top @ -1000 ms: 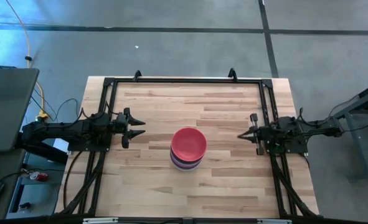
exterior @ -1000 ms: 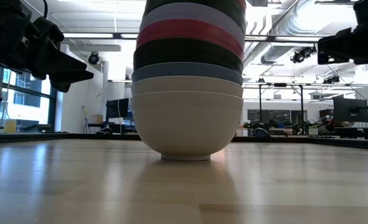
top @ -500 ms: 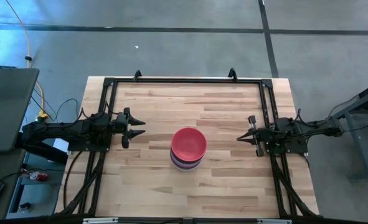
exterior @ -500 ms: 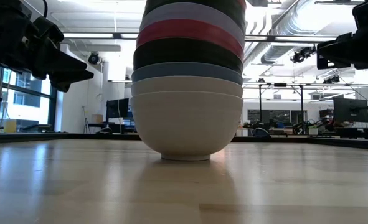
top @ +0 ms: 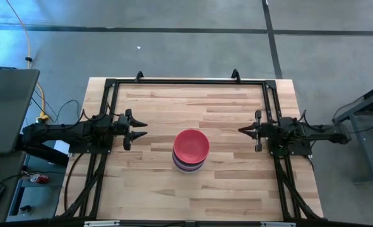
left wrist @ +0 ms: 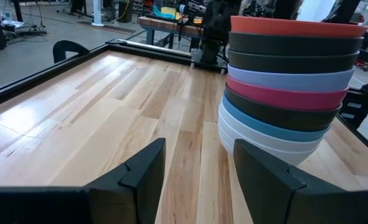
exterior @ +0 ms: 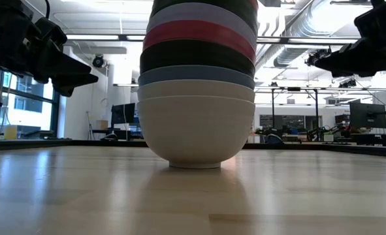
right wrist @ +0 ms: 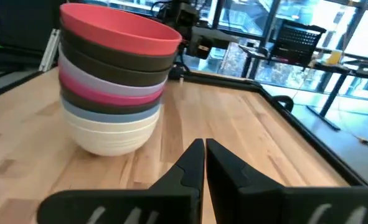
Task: Nest bowls inside each other
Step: Return to Home Position
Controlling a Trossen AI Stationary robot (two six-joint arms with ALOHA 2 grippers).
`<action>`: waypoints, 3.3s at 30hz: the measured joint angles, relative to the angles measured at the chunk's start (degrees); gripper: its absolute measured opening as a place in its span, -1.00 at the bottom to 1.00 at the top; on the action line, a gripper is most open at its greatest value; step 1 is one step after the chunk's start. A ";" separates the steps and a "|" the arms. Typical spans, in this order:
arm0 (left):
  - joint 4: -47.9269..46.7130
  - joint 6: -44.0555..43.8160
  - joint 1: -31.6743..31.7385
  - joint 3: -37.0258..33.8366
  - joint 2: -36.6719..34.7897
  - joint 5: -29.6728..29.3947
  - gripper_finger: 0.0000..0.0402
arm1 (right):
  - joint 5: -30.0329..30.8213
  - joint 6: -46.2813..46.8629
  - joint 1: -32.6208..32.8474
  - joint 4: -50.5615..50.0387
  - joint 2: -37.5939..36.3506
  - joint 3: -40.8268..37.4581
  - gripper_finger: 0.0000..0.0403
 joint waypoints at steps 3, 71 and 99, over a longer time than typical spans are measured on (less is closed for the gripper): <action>-0.02 -0.06 0.00 0.00 0.02 0.00 -0.11 | -5.53 0.54 -1.29 -0.47 0.00 -0.04 -0.97; 1.43 6.14 0.00 0.02 0.00 0.65 -0.11 | -5.08 14.79 -1.26 9.42 0.91 -3.45 -0.97; -0.22 4.13 0.00 0.02 3.23 1.09 -0.11 | -12.71 15.14 -1.19 16.03 8.19 -3.40 -0.97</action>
